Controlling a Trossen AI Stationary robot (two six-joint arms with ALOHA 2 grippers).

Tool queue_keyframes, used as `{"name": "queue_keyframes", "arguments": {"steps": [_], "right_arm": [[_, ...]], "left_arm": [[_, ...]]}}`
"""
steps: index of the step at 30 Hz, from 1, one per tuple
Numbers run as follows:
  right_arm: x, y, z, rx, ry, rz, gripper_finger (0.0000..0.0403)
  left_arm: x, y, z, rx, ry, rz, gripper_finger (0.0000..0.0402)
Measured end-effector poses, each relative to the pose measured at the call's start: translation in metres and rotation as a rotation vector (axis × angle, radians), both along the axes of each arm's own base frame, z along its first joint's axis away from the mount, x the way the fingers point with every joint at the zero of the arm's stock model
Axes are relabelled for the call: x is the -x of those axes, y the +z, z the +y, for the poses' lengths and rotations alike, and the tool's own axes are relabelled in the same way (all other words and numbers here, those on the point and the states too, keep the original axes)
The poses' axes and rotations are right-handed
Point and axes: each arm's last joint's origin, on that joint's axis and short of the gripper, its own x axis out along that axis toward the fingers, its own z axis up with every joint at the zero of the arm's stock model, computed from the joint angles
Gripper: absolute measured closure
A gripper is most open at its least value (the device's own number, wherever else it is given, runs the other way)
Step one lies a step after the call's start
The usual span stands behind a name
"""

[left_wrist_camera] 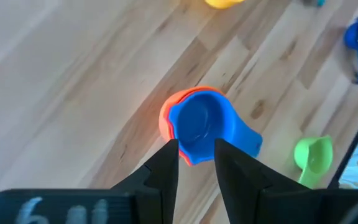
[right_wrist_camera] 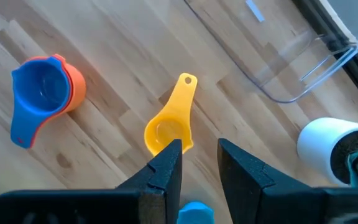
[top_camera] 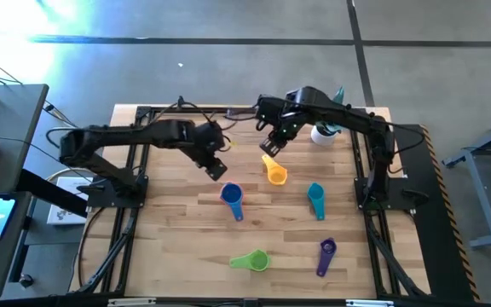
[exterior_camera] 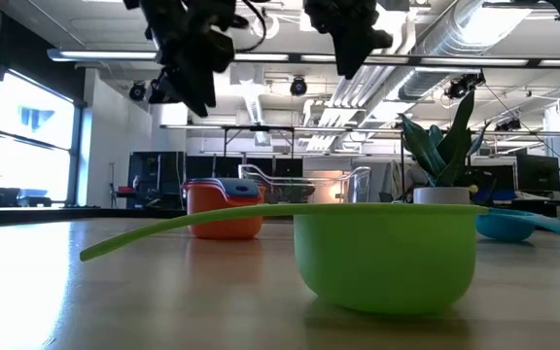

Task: Nest measuring cups in basket
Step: Stack the yellow measuring cup on the top of the blue measuring cup

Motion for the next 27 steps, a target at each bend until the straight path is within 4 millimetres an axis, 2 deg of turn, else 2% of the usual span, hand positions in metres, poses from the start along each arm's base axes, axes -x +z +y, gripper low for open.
{"name": "queue_keyframes", "arguments": {"steps": [4, 14, 21, 27], "right_arm": [[-0.004, -0.006, 0.017, -0.001, -0.055, 0.011, 0.0308], [-0.010, -0.053, 0.046, -0.112, -0.367, 0.113, 0.0308], [-0.015, -0.076, 0.061, -0.149, -0.537, 0.101, 0.0308], [-0.017, -0.105, 0.065, -0.147, -0.624, 0.108, 0.0308]], "left_arm": [[0.016, 0.019, -0.003, -0.039, -0.045, -0.055, 0.0309], [0.059, 0.050, -0.011, -0.150, -0.195, -0.123, 0.0309], [0.078, 0.063, -0.015, -0.221, -0.286, -0.165, 0.0309], [0.094, 0.065, -0.019, -0.250, -0.363, -0.131, 0.0309]]}}
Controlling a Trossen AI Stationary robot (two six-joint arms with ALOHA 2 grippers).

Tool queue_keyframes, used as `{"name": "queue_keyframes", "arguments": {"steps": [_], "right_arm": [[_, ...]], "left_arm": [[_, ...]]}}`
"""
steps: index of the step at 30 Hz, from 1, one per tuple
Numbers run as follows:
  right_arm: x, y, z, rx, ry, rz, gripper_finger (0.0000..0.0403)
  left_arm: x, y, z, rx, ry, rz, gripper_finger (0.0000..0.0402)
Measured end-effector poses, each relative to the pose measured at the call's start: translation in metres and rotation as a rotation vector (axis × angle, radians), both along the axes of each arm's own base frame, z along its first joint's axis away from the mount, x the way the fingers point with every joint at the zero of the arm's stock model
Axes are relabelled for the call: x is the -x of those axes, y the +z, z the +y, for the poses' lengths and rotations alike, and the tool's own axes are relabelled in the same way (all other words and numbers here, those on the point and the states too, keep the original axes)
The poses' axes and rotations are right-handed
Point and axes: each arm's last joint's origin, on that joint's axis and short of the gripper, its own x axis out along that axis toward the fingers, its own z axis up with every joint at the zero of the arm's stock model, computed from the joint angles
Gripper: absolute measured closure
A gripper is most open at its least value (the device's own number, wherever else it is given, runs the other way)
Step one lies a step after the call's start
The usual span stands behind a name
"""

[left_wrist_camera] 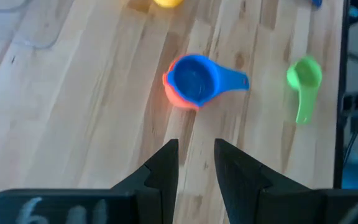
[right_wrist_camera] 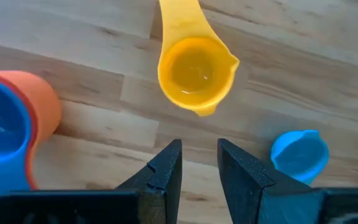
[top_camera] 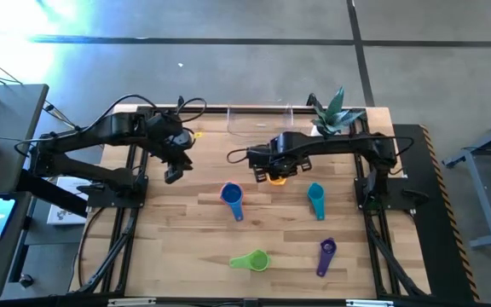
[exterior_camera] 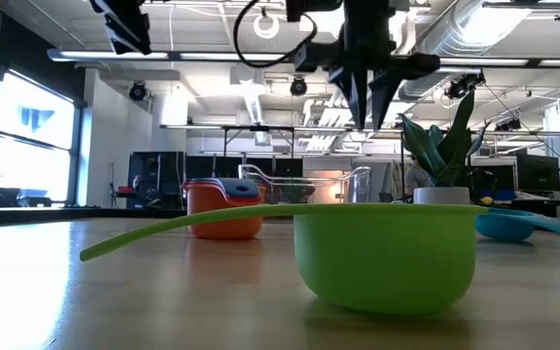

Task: Nest measuring cups in basket
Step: Stack the yellow measuring cup on the top of the blue measuring cup

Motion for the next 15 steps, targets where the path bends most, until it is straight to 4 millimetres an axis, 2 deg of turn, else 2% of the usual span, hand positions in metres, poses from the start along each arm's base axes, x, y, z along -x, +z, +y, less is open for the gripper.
{"name": "queue_keyframes", "arguments": {"steps": [5, 15], "right_arm": [[0.004, -0.019, -0.001, -0.002, -0.029, 0.041, 0.0303], [0.013, -0.050, -0.016, 0.019, -0.065, 0.095, 0.0263]], "left_arm": [[0.009, 0.001, -0.002, -0.024, -0.044, 0.026, 0.0309], [0.011, 0.002, -0.002, -0.047, -0.059, 0.023, 0.0309]]}}
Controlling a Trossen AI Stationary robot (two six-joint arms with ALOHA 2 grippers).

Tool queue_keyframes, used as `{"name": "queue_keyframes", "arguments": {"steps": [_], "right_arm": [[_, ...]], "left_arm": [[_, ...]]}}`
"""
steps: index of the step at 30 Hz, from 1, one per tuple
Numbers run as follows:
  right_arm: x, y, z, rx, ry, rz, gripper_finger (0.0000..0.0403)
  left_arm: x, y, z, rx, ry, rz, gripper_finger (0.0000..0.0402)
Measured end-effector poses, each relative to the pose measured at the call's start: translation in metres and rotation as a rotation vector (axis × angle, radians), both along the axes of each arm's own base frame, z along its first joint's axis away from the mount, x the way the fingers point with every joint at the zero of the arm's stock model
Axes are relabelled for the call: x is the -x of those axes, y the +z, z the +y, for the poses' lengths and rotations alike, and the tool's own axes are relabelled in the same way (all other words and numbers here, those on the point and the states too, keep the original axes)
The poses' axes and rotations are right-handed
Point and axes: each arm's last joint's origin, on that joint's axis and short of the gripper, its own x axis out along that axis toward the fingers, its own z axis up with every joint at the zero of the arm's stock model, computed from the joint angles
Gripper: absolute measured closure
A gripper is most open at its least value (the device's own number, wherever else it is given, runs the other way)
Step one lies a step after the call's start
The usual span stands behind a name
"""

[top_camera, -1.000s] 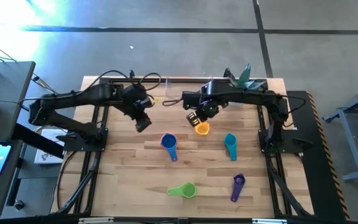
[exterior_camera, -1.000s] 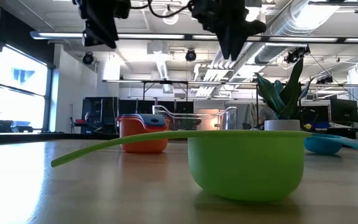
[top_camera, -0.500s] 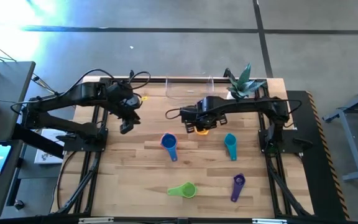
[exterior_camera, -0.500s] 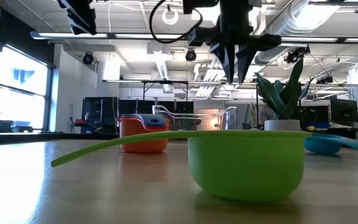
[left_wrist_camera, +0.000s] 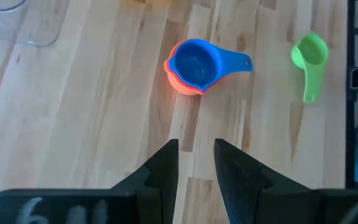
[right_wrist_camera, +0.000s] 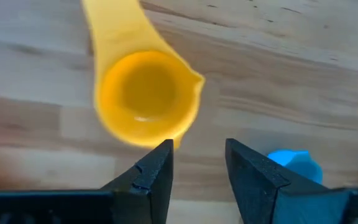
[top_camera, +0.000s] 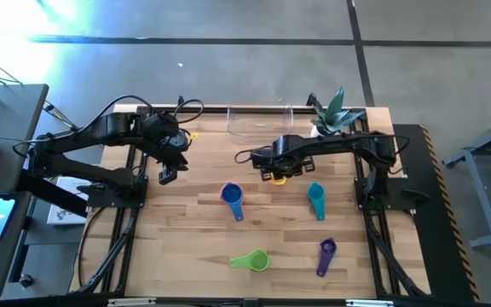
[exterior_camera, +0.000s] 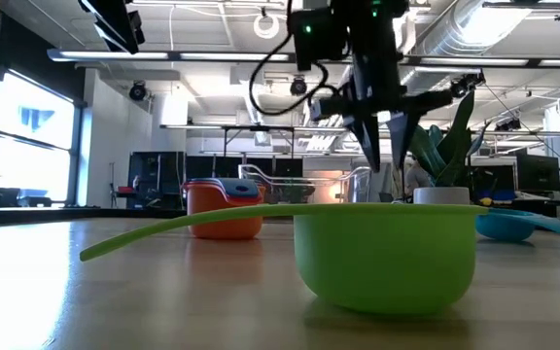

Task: Nest measuring cups in basket
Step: Stack the yellow measuring cup on the top of the blue measuring cup

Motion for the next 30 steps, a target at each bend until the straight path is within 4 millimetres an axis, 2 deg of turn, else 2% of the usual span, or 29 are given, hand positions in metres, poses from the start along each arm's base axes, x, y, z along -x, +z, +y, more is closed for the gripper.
{"name": "queue_keyframes", "arguments": {"steps": [12, 22, 26, 30], "right_arm": [[0.004, -0.036, -0.014, 0.048, -0.058, -0.052, 0.0265], [0.012, -0.053, -0.015, 0.024, -0.067, -0.040, 0.0268], [0.013, -0.061, -0.014, -0.001, -0.068, -0.062, 0.0294], [0.013, -0.064, -0.013, -0.019, -0.067, -0.071, 0.0340]], "left_arm": [[0.000, 0.000, 0.003, -0.076, 0.097, 0.022, 0.0309], [0.000, 0.000, 0.003, -0.076, 0.098, 0.019, 0.0309], [0.000, 0.000, 0.004, -0.076, 0.098, 0.017, 0.0309], [0.000, 0.000, 0.004, -0.077, 0.098, 0.017, 0.0309]]}}
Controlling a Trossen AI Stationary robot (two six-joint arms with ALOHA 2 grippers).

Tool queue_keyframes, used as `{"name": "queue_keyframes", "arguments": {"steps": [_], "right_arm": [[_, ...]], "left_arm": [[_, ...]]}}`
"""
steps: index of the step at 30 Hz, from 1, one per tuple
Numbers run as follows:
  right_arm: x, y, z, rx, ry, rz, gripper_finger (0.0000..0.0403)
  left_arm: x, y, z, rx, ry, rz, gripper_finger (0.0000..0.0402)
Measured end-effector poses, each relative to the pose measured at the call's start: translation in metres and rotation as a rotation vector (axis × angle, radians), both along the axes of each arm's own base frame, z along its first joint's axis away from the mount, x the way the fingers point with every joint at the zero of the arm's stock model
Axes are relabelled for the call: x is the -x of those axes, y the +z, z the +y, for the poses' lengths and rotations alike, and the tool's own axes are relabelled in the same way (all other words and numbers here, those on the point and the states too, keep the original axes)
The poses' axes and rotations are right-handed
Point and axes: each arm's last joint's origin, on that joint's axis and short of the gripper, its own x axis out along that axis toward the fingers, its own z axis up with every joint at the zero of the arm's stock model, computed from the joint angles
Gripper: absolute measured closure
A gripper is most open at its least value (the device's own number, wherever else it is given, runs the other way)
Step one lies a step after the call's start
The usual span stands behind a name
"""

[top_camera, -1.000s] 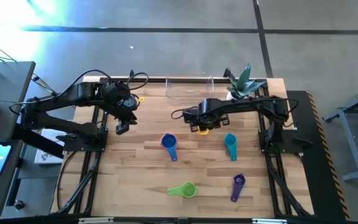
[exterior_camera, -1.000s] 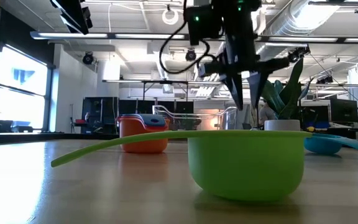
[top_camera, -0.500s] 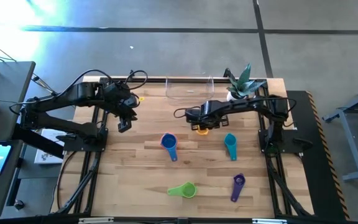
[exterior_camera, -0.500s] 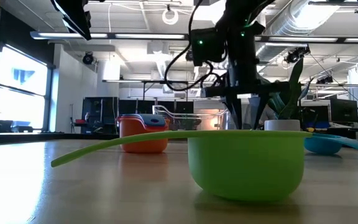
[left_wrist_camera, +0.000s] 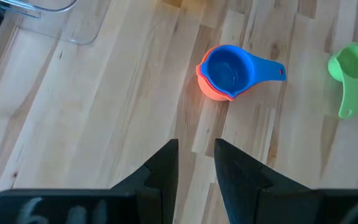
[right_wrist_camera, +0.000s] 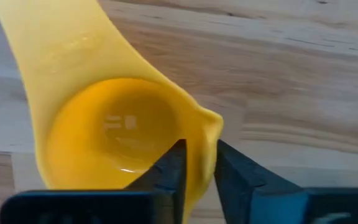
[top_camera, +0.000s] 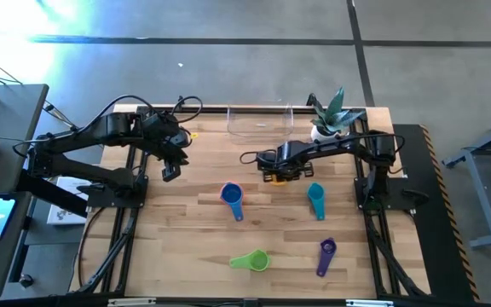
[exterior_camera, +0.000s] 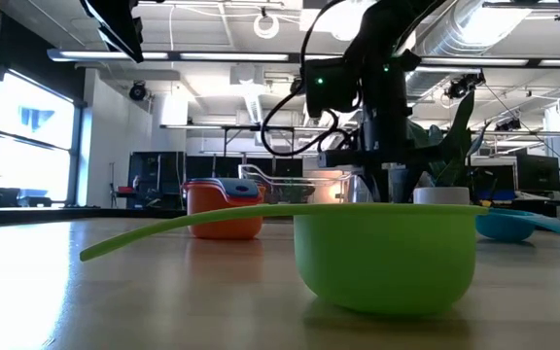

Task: Nest measuring cups in basket
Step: Stack the yellow measuring cup on the top of the blue measuring cup

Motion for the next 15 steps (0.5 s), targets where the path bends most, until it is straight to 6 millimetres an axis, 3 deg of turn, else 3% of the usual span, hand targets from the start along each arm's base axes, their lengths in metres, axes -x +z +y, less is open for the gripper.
{"name": "queue_keyframes", "arguments": {"steps": [4, 10, 15], "right_arm": [[-0.001, 0.000, 0.000, -0.005, 0.029, -0.009, 0.0393], [-0.001, 0.004, 0.002, -0.032, 0.084, -0.026, 0.0396], [-0.006, 0.028, 0.010, -0.017, 0.173, -0.035, 0.0399]], "left_arm": [[0.000, 0.000, 0.000, 0.000, 0.000, 0.000, 0.0309], [0.000, 0.000, 0.000, -0.005, -0.007, 0.001, 0.0309], [0.000, 0.000, 0.000, -0.005, -0.007, 0.001, 0.0310]]}}
